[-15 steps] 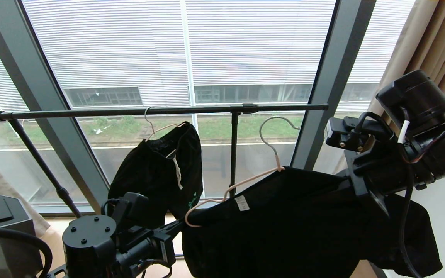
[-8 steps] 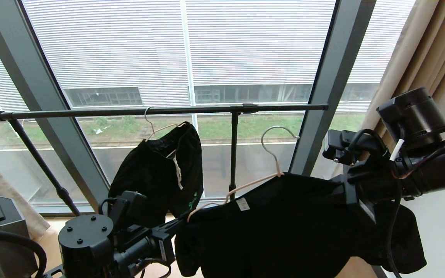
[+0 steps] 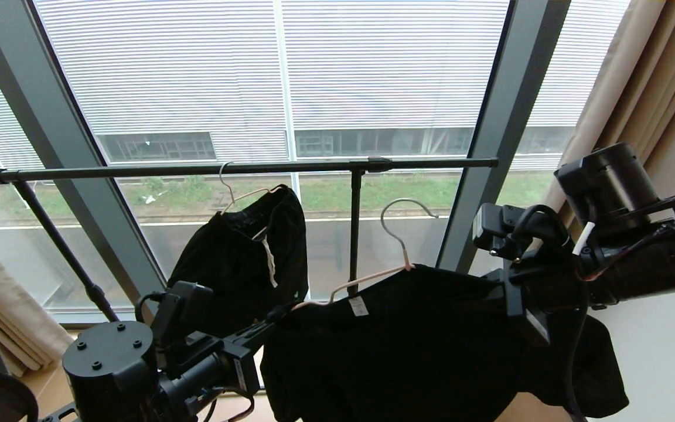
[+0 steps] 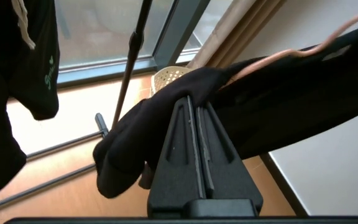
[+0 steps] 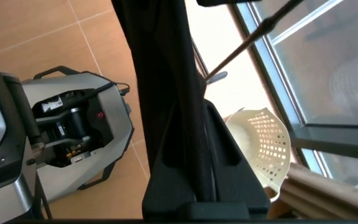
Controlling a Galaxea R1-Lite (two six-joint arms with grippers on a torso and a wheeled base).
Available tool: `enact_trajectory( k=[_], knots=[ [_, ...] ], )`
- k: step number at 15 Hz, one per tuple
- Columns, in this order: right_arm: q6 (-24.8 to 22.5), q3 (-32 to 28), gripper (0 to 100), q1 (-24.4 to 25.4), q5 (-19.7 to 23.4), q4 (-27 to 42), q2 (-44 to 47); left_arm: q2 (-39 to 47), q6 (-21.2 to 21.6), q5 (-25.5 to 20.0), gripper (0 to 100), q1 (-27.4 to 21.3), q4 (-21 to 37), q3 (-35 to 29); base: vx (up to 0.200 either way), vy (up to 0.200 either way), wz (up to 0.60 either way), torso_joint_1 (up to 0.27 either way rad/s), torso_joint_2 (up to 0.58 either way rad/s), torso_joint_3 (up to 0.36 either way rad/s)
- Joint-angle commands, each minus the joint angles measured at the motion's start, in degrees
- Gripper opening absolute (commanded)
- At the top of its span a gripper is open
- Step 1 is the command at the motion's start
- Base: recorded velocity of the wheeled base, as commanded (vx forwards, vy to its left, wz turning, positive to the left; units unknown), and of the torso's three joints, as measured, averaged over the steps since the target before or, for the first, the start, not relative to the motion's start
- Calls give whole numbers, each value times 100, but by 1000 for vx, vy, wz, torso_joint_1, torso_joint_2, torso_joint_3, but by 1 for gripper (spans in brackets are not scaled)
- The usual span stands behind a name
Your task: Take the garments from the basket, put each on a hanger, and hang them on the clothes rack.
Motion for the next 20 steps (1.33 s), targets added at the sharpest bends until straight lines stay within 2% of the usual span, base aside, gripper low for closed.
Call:
enact_trajectory(
  k=[1,3,6,8,9,12,13,14,16,18,19,20],
  knots=[
    [56,147,0,79,17,-168,152,-238,12,-2,0,-2,0,13,0,0,0,0,0,0],
    [302,411,0,281,43,-687,222,-343,108,6,0,-19,9,22,0,0,0,0,0,0],
    [496,789,0,307,70,-1460,398,-458,187,15,0,-63,18,22,0,0,0,0,0,0],
    [505,947,0,316,351,-1513,337,-458,407,42,0,-72,18,39,0,0,0,0,0,0],
    [496,1123,0,307,905,-1531,284,-458,565,59,0,-63,18,4,0,0,0,0,0,0],
    [522,1228,0,298,1318,-1803,407,-554,820,77,0,-46,247,-286,0,0,0,0,0,0],
    [522,1228,0,298,1318,-1803,407,-554,820,77,0,-46,247,-286,0,0,0,0,0,0],
    [522,1263,0,263,1827,-1856,416,-1011,1216,252,0,-10,1301,-761,0,0,0,0,0,0],
    [522,1334,0,211,1898,-1988,583,-1750,1233,332,0,-19,2725,-1323,0,0,0,0,0,0],
    [619,1632,0,202,1942,-2700,758,-2400,1251,340,0,-81,4219,-1894,0,0,0,0,0,0],
    [628,1641,0,202,1942,-2726,767,-2418,1251,340,0,-89,4263,-1921,0,0,0,0,0,0],
    [663,1738,0,202,2100,-3069,855,-2646,1251,340,0,-195,4984,-2299,0,0,0,0,0,0]
  ],
)
